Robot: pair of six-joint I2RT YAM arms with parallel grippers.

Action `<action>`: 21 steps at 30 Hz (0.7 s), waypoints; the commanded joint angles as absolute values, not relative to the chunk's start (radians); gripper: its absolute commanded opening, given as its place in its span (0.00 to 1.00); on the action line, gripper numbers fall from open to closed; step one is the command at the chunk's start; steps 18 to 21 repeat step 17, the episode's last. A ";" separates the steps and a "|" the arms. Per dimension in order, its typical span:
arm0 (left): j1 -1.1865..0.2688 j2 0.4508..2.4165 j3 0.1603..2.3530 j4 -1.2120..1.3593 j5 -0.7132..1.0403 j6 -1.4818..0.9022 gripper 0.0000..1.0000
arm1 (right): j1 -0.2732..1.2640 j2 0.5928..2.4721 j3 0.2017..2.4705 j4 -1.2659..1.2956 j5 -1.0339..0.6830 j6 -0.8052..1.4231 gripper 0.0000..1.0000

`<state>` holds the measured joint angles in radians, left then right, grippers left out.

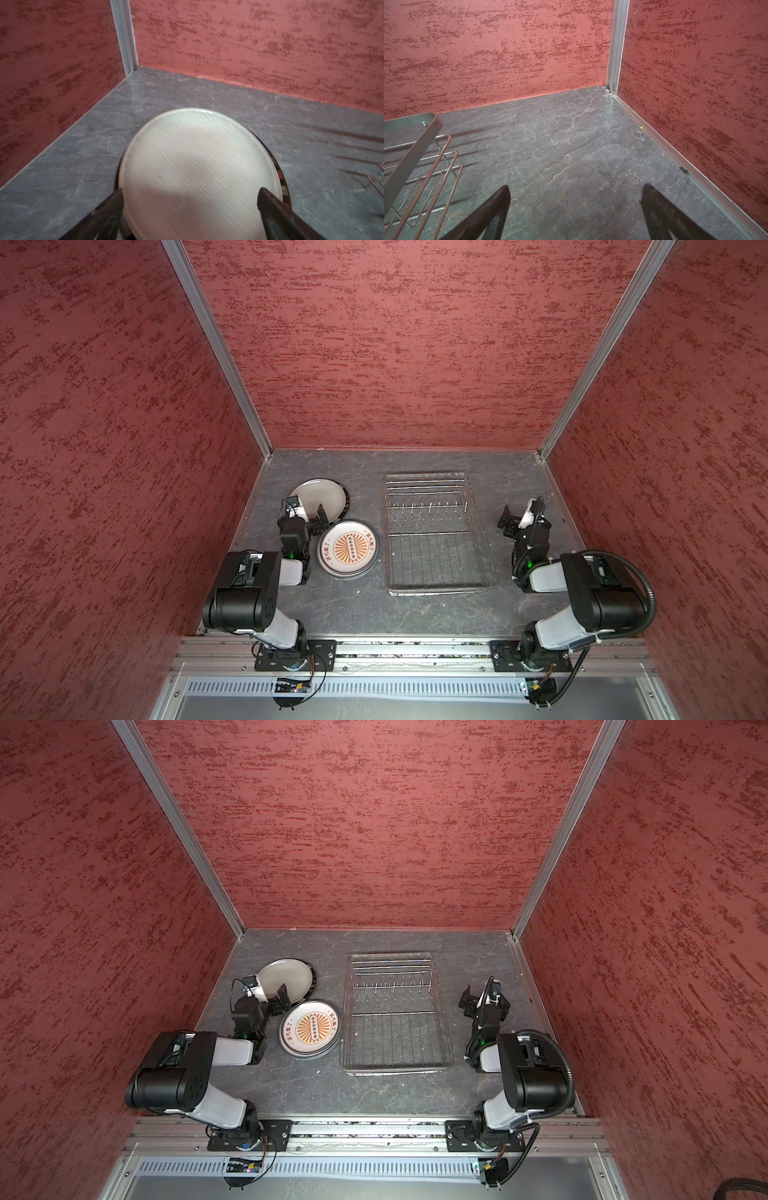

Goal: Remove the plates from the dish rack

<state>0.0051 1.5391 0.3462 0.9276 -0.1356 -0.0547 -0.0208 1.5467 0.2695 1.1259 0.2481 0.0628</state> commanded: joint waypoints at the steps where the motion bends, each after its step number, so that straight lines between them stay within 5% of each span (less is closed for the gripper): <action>1: 0.008 1.527 0.370 0.896 -0.125 -0.025 0.99 | -0.026 1.545 0.274 1.172 0.230 0.058 0.99; 21: 0.005 1.534 0.364 0.928 -0.133 -0.022 0.99 | -0.026 1.547 0.277 1.165 0.218 0.054 0.99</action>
